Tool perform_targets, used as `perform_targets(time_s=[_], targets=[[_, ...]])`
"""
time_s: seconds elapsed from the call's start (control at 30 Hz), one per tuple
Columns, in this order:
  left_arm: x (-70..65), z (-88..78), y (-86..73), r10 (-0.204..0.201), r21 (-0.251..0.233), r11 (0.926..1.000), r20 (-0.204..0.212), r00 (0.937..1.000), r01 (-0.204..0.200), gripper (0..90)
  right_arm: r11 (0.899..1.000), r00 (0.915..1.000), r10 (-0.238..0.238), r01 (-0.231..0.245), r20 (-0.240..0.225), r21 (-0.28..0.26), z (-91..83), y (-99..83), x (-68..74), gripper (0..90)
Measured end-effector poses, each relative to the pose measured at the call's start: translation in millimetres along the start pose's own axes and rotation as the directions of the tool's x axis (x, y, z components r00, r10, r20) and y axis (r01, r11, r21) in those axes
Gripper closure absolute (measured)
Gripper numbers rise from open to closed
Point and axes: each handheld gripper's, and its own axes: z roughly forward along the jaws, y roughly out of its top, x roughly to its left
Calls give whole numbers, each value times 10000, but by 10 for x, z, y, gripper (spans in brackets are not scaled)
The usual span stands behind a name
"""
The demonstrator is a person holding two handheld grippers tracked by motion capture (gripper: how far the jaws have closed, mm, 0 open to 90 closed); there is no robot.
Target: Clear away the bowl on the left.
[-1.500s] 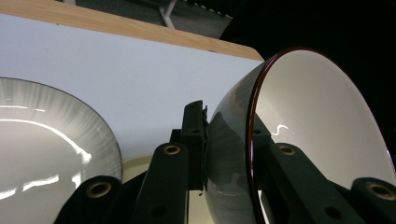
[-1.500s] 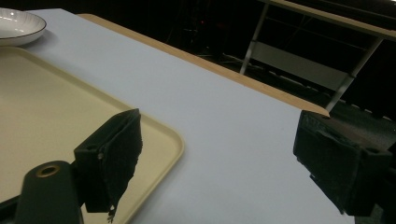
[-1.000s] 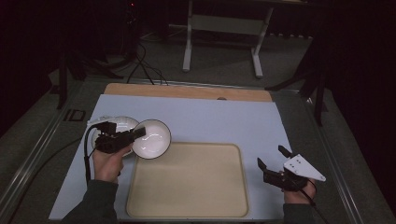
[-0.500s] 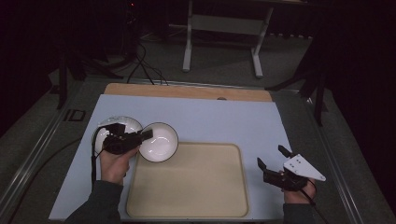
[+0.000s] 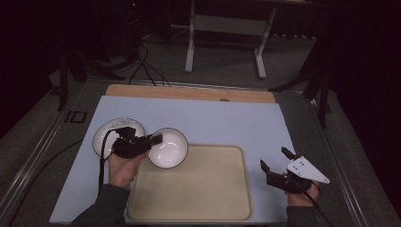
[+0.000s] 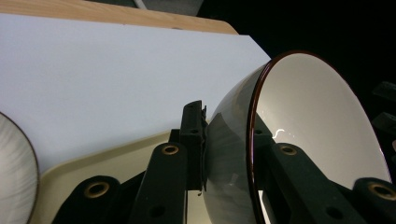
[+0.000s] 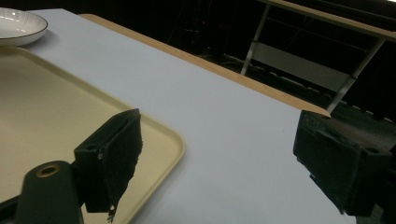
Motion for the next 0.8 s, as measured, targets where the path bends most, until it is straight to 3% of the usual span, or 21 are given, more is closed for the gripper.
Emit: perform_targets(time_s=[0.8], targets=[[-105, 219, -102, 246, 605, 9978, 116, 9996, -252, 760, 10000, 10000, -14, 14, -8, 1, 0, 0, 1, 152]])
